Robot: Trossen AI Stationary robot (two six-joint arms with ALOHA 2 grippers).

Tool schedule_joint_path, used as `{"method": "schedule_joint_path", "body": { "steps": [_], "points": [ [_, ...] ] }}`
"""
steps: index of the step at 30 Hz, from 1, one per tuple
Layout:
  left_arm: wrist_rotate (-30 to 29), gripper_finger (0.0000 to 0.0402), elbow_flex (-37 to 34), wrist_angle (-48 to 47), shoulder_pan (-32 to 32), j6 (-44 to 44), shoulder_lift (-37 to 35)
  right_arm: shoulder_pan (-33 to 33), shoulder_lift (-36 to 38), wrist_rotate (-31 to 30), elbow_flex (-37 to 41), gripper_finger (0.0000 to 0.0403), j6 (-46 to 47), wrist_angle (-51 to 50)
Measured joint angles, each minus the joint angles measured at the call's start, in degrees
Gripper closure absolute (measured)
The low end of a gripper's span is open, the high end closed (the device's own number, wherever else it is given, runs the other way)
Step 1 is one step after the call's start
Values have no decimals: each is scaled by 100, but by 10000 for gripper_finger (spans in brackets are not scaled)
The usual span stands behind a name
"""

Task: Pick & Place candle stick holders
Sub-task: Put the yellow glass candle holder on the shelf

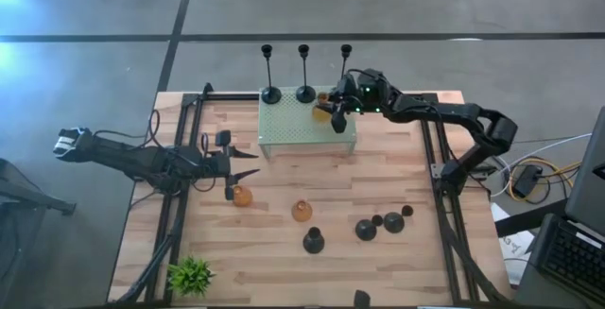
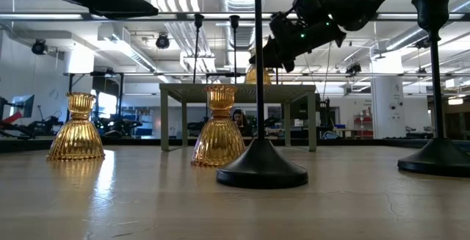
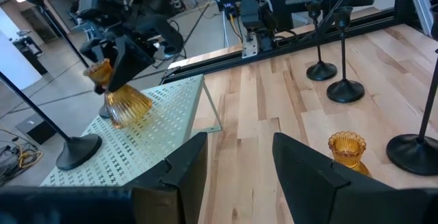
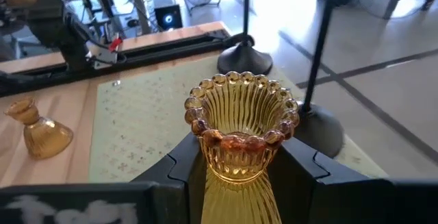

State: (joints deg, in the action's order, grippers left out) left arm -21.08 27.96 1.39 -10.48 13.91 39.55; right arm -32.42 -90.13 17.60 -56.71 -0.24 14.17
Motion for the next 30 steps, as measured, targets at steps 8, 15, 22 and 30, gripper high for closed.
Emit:
{"method": "schedule_joint_path", "body": {
  "steps": [8,15,22,30],
  "points": [
    [0,232,-4,-105,1,-9,2,2,-131,55,-186,286,-166,-233],
    [1,232,-4,-107,0,-13,1,71,429,89,-11,286,-111,-1034],
    [22,232,-4,-102,1,-51,1,76,1024,-102,399,286,-125,-1106],
    [22,232,-4,-98,1,-48,1,63,1552,-1187,1123,286,-89,-873]
  ]
}}
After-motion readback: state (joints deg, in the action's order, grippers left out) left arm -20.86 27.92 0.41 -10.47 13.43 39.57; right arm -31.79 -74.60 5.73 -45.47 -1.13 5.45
